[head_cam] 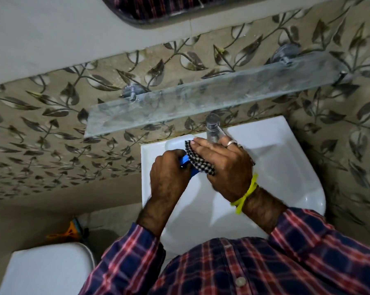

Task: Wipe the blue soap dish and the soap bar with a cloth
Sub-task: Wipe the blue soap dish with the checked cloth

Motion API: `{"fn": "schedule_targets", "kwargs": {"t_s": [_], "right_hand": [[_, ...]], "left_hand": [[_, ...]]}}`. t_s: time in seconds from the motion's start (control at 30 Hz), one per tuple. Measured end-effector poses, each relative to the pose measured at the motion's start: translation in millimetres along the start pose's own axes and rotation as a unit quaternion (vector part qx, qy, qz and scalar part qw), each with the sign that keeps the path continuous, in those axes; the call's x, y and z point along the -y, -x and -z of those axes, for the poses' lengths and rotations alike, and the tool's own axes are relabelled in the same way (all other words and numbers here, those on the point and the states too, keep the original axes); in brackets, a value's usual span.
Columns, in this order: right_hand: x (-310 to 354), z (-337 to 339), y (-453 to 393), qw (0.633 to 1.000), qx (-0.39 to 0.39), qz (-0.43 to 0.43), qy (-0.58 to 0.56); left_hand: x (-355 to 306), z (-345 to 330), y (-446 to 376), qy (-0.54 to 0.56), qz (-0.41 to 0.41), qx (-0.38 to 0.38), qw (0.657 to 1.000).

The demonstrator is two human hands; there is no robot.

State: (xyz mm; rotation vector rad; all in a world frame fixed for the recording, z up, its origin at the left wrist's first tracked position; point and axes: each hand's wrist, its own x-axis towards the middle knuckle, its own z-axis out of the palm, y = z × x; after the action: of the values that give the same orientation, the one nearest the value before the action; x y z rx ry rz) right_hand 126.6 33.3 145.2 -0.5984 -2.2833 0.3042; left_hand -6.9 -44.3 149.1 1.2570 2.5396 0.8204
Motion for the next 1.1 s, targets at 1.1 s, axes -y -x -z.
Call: {"fn": "schedule_targets", "kwargs": {"t_s": [1.1], "right_hand": [[17.0,5.5,-5.6,0.998,0.035,-0.044,-0.032]], "left_hand": [[8.7,-3.9,7.2,0.337,-0.017,-0.084,0.938]]}}
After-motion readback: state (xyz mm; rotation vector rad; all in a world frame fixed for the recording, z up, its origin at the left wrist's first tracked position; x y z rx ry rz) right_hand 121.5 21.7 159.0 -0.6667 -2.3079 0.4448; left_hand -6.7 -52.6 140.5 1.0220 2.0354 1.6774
